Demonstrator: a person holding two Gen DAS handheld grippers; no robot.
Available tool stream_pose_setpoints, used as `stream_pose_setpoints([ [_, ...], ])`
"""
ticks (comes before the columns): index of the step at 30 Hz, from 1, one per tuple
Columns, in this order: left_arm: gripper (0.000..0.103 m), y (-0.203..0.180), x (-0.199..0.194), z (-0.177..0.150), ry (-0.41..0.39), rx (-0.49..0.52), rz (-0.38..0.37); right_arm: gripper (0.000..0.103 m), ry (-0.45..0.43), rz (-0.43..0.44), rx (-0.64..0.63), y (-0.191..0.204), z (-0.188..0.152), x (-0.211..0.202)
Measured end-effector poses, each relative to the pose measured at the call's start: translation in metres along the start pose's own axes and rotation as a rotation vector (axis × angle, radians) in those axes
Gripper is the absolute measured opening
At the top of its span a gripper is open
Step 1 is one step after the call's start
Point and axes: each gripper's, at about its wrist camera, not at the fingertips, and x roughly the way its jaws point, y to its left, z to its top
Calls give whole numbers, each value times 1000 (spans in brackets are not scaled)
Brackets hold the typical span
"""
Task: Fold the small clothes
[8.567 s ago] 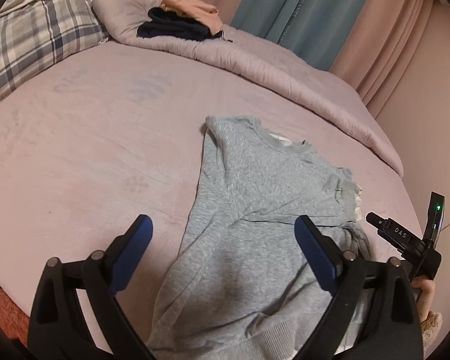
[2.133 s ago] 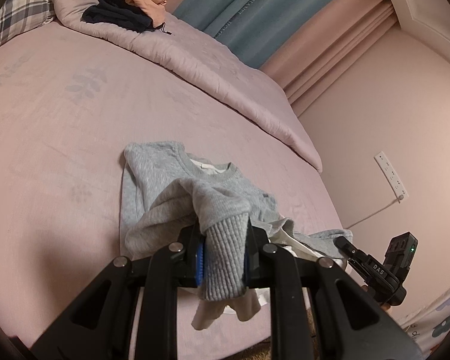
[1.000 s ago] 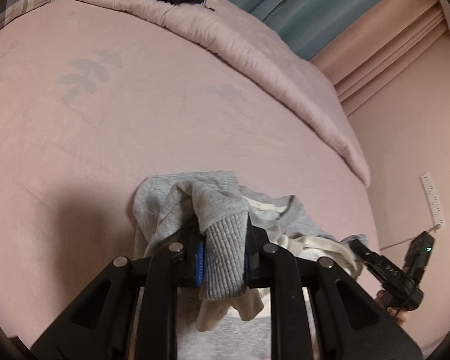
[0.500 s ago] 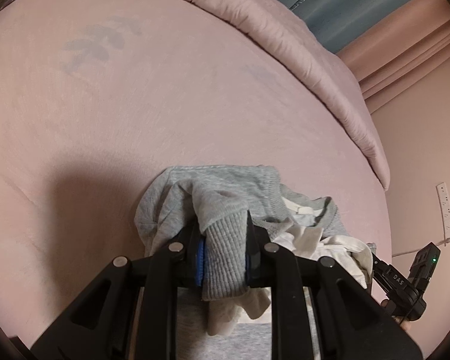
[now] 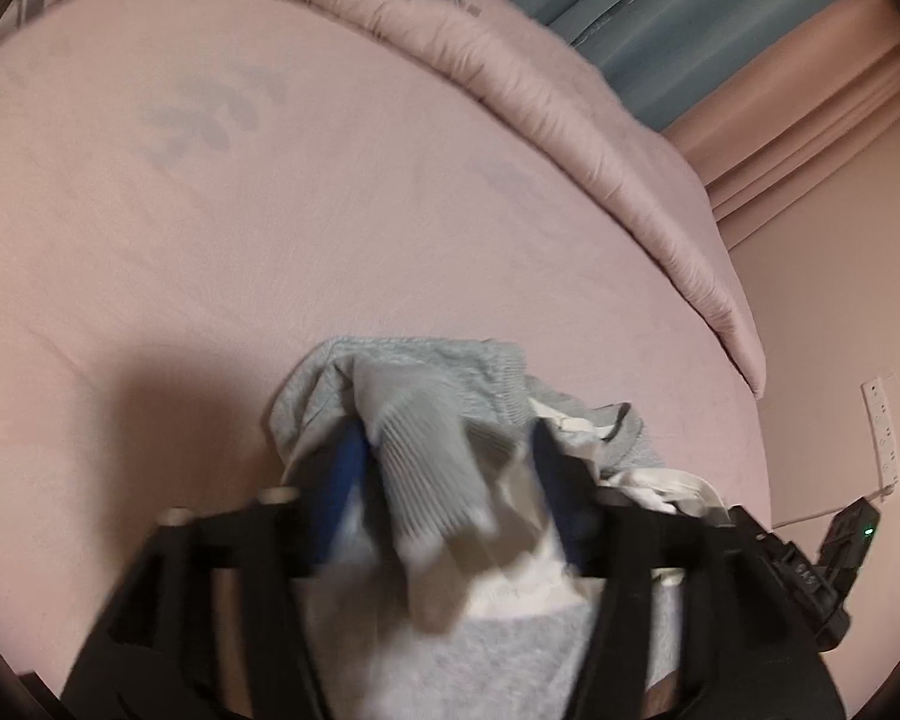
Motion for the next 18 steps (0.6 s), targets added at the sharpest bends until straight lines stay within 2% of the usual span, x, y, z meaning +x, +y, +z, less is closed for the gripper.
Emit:
stream_pose_setpoints([
  [4,72,-7,-23,-16,-29,27,2,61,-45,20,-30,4,-3,-22],
  [7,72,-2,-28,-29,5,-13,-27,62,-28,69,-32,4,-7,-23],
  [11,70,0,-16,-38,58,-48,0,62,-2,55,-29,2,-17,-16],
  [13,61,0,-11,-39,72,-47,12,61,17,61,-17,-1,-22,-12],
  [14,44,0,-8,-39,74,-44,26,56,19,62,-10,-2,-24,-11],
  [15,24,-1,-2,-38,83,-43,53,44,18,61,-8,-2,-25,-10],
  [16,14,0,1,-37,87,-39,52,37,15,56,-8,-2,-24,-9],
  [18,9,1,7,-34,100,-39,13,12,-1,37,-5,0,-21,-10],
])
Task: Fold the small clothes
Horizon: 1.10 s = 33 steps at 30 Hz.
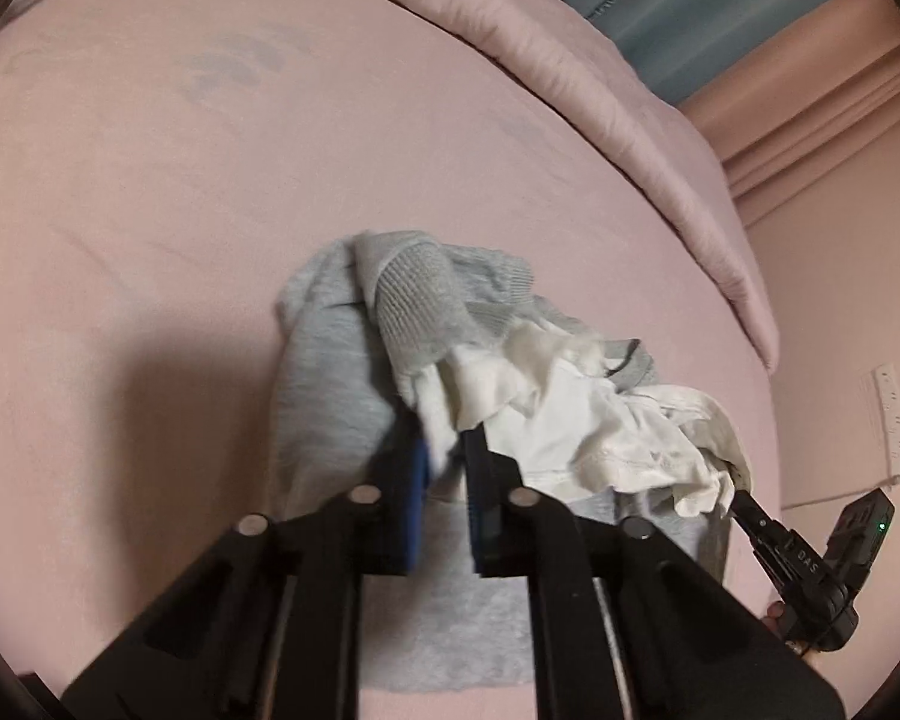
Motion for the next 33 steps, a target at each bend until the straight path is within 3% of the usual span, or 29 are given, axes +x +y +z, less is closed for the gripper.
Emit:
stream_pose_setpoints([
  [5,8,-2,-7,14,-37,-33,-46,9,-53,50,-1,6,15,-13],
  [8,7,-10,-5,35,-60,-32,-56,8,-99,35,-28,15,32,-17],
  [12,7,-20,0,57,-84,-6,-35,8,-85,29,5,17,57,0],
  [17,7,-16,21,75,-53,-24,-10,8,-41,-23,34,18,73,32],
  [26,8,-2,49,89,-25,-37,25,8,26,-143,58,11,70,77],
  [33,10,-4,61,92,-15,-22,64,8,62,-189,54,10,66,93],
])
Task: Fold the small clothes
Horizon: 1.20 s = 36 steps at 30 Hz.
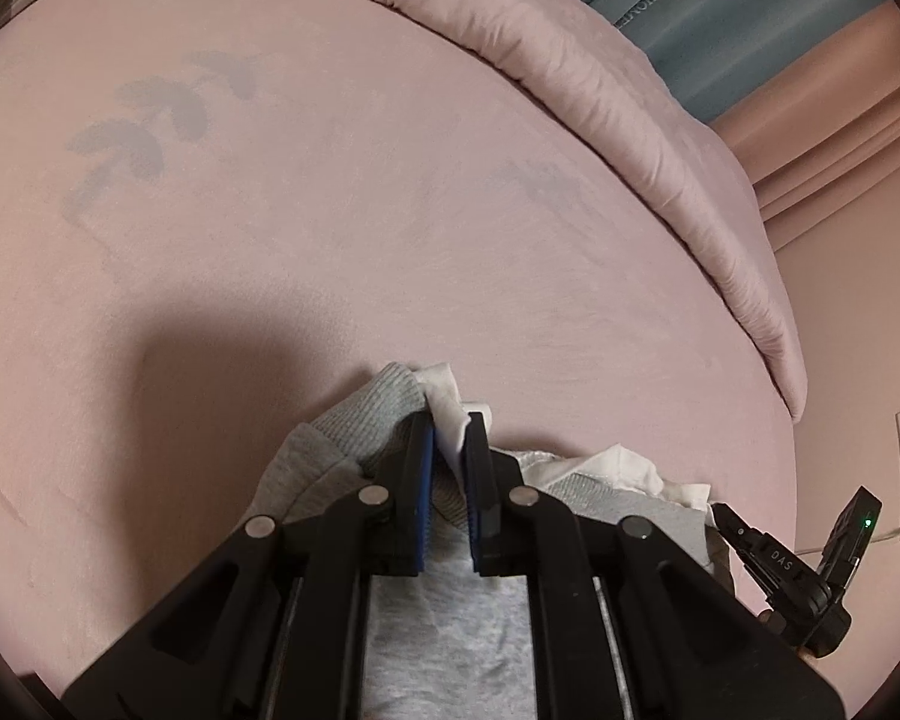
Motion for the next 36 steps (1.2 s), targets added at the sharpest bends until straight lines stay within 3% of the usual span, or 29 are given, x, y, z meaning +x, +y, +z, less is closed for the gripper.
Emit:
stream_pose_setpoints([
  [4,15,-2,-9,-1,-6,8,-25,8,6,-15,-12,0,3,-1],
  [5,31,-5,-15,-3,-17,32,-39,8,6,-15,-14,0,3,-4],
  [6,58,-9,-25,-5,-42,69,-51,11,6,-19,-18,1,5,-4],
  [7,69,-11,-31,-7,-59,86,-45,13,3,-25,-22,1,4,-7],
  [8,79,-15,-43,-10,-91,109,-18,22,-4,-42,-27,2,4,-11],
  [9,78,-16,-50,-12,-109,121,-4,36,-14,-56,-30,3,4,-15],
  [11,79,-17,-66,-15,-121,130,-8,47,-45,-66,-35,4,0,-28],
  [13,81,-17,-79,-17,-123,122,-30,49,-63,-60,-42,6,-1,-40],
  [15,89,-19,-98,-23,-135,130,-50,63,-79,-64,-47,7,-4,-55],
  [18,103,-26,-121,-33,-153,171,-63,73,-140,-57,-51,7,-10,-84],
  [21,102,-28,-138,-48,-152,204,-62,84,-182,-57,-64,9,-13,-106],
  [29,102,-15,-155,-93,-114,224,-68,88,-270,-48,-90,13,-41,-152],
  [36,102,7,-128,-142,-16,221,30,88,-274,-34,-29,-3,-85,-156],
])
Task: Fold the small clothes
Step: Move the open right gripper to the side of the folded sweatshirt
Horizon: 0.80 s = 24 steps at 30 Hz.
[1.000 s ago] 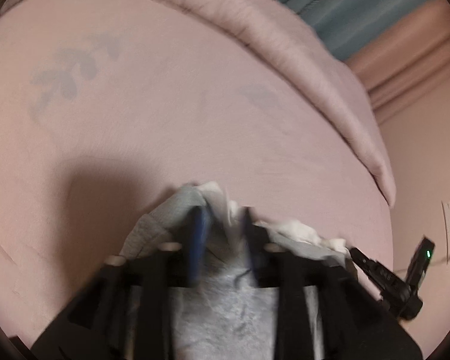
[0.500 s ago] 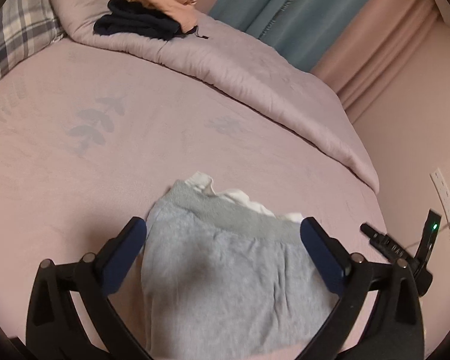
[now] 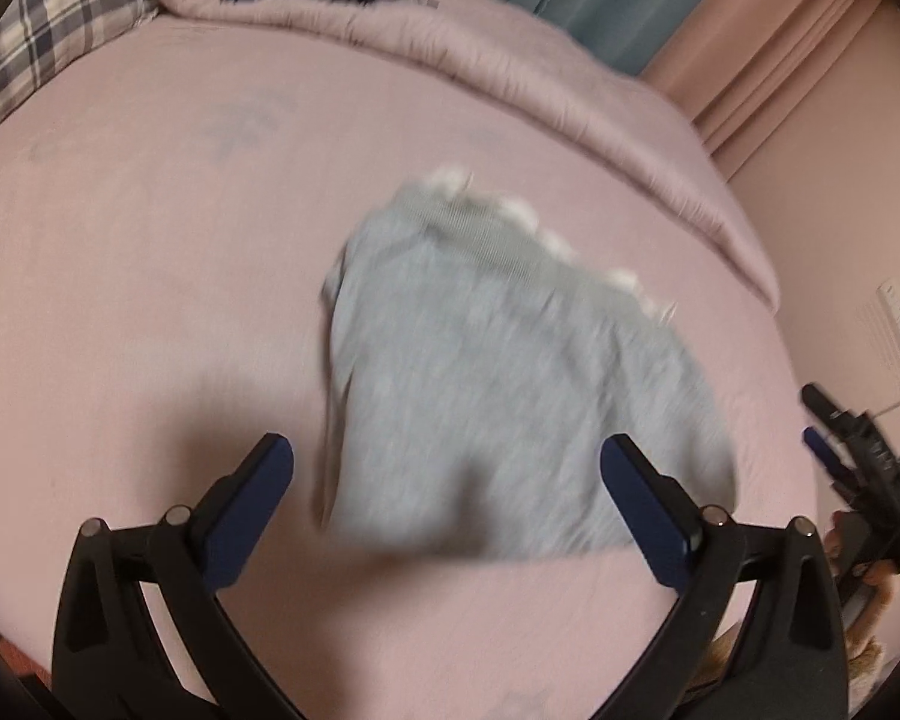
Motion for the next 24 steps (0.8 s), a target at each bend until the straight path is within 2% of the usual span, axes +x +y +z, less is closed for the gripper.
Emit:
stream_pose_setpoints([
  [4,102,-4,14,-21,50,46,56,88,25,0,6,-4,-23,-3],
  [9,102,-13,13,-37,45,89,66,88,38,24,30,-8,-48,-8],
  [13,102,-14,12,-40,33,120,121,88,102,35,78,-17,-69,6],
  [17,102,-14,9,-44,32,131,132,88,178,34,118,-26,-84,22],
  [24,102,-12,2,-51,35,121,100,88,230,119,202,-33,-95,36],
])
